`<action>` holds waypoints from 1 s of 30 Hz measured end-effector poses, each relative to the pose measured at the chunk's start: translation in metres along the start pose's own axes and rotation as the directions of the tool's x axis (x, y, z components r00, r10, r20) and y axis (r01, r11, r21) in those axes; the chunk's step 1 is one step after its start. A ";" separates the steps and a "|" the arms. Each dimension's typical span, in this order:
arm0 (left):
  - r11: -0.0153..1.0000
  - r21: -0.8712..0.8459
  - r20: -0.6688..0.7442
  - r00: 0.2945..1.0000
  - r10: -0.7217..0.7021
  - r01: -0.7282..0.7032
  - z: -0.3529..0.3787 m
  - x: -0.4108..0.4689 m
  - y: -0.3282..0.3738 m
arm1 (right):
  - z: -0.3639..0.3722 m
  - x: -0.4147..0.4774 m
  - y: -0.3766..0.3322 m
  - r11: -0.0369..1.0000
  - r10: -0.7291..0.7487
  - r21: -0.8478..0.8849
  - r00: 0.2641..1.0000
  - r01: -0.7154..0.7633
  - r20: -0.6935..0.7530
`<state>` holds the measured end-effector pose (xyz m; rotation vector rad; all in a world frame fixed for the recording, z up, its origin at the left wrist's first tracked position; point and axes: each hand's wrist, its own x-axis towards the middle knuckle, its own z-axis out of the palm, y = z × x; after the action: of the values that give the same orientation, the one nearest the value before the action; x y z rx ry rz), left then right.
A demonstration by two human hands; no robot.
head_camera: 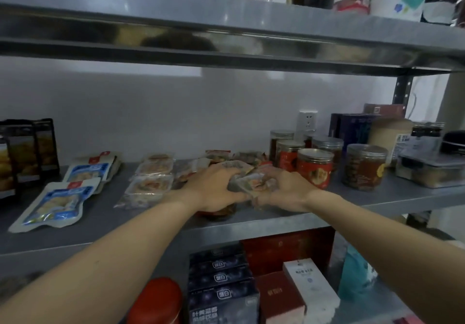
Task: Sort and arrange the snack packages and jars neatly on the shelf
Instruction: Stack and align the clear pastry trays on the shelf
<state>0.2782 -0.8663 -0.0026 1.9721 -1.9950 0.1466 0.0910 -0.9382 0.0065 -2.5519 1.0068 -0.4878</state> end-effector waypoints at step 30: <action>0.916 -0.318 -0.030 0.964 -0.266 0.243 -0.066 -0.174 -0.105 | 0.102 -0.022 -0.191 0.995 -0.060 0.071 0.983 0.073 -0.171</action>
<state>0.3900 -0.6848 -0.0093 1.9614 -1.5827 -0.1496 0.2309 -0.7720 -0.0031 -2.5154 0.9406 -0.7575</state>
